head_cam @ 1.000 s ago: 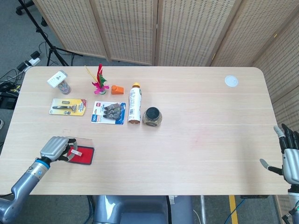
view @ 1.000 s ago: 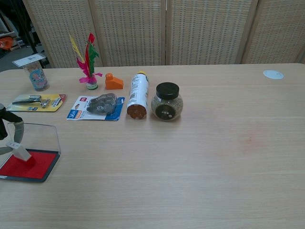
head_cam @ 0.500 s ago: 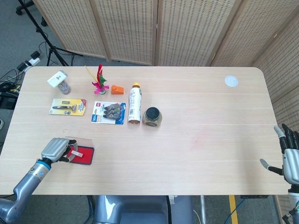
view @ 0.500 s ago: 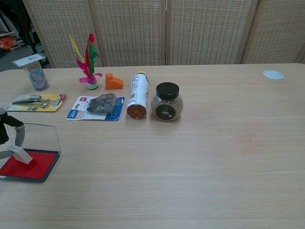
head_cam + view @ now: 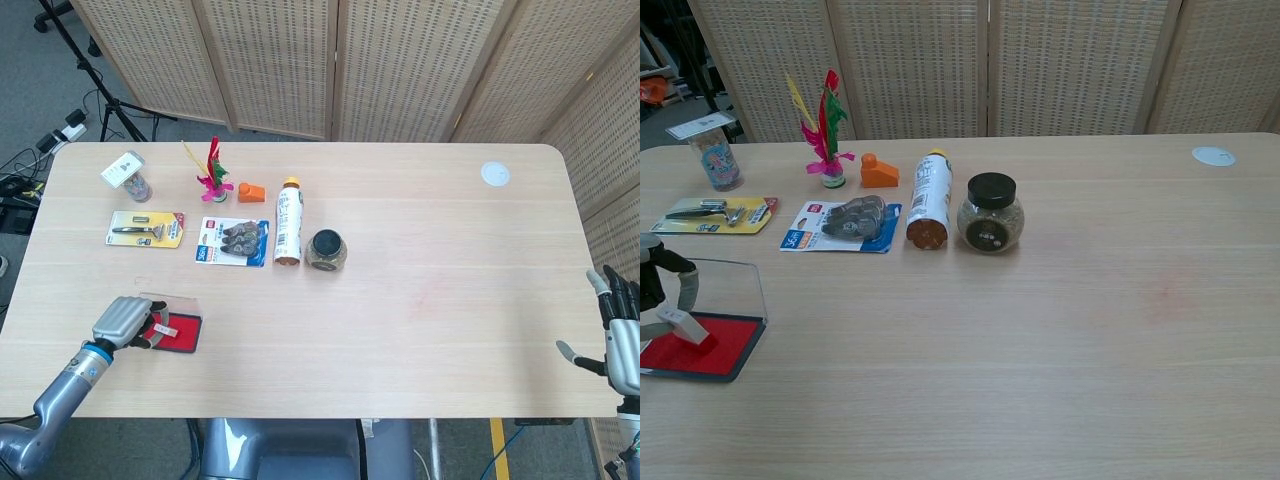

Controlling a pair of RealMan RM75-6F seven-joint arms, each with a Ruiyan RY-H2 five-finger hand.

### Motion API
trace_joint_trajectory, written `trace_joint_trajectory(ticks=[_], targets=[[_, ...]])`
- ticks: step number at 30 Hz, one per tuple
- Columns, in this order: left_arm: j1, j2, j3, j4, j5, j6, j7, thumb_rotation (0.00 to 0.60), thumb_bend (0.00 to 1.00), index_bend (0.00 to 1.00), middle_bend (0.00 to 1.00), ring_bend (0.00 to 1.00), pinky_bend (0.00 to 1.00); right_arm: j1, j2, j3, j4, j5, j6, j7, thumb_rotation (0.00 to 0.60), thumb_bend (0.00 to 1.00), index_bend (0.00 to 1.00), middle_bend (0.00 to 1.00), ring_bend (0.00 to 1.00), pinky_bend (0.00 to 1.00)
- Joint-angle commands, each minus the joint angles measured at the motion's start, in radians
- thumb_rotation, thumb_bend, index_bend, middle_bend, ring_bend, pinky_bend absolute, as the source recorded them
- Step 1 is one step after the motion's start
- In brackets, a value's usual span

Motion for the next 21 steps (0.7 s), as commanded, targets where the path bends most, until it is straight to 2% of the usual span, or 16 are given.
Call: trace_joint_trajectory(ticks=[1,21], targets=[[-0.002,-0.003,0.000,0.004,-0.003,-0.004,0.003,0.600,0.37,0.64,1.00,0.98,0.96,0.000,0.000,0.000,0.000,0.000,0.000,0.000,0.600,0.00,0.00,0.00,0.00,0.00],[-0.008,-0.018,-0.004,0.021,-0.019,-0.014,0.012,0.600,0.37,0.64,1.00,0.98,0.96,0.000,0.001,-0.001,0.001,-0.001,-0.002,0.006,0.600,0.00,0.00,0.00,0.00,0.00]])
